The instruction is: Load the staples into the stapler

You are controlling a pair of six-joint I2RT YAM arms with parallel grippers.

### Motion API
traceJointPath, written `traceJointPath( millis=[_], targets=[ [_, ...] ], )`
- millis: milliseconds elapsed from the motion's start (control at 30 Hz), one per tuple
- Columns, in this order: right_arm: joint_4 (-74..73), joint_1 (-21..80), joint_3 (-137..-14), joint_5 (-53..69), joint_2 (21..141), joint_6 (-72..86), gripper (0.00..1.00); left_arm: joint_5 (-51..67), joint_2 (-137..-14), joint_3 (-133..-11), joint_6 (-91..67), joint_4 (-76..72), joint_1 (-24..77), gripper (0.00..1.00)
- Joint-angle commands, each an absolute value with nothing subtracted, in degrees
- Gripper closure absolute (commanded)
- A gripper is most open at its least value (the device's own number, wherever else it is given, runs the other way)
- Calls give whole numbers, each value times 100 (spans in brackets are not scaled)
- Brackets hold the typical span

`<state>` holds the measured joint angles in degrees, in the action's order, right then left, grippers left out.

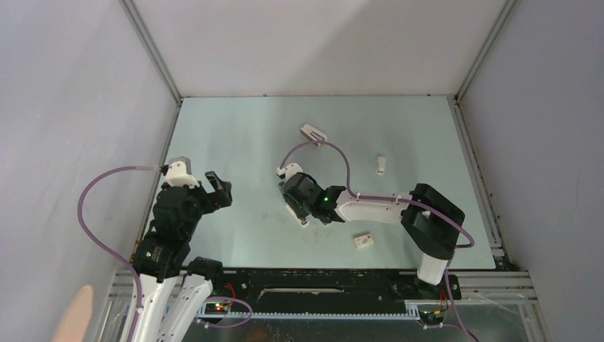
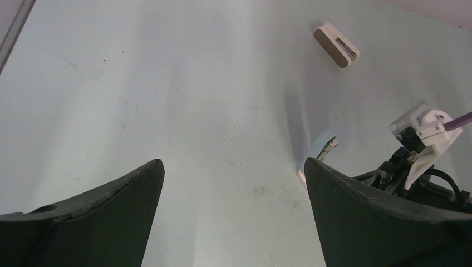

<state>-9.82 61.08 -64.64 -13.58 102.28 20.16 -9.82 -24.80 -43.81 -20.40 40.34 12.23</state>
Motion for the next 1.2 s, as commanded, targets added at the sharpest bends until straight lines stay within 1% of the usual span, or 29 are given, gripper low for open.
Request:
traceJointPath(
  millis=[0, 267, 567, 1167],
  targets=[
    [-737, 6150, -6469, -1512, 10339, 2110, 88, -932, -2452, -4377, -1887, 3857, 1161, 0],
    [-818, 6199, -6469, -1545, 10373, 2197, 88, -921, -2452, -4377, -1889, 3845, 1152, 0],
    [-844, 6279, -6468, -1728, 10112, 2091, 88, -899, -2443, -4377, -1890, 3842, 1136, 0],
    [-858, 6282, -6469, -1787, 10416, 1968, 88, -873, -2469, -4377, -1881, 3838, 1125, 0]
  ],
)
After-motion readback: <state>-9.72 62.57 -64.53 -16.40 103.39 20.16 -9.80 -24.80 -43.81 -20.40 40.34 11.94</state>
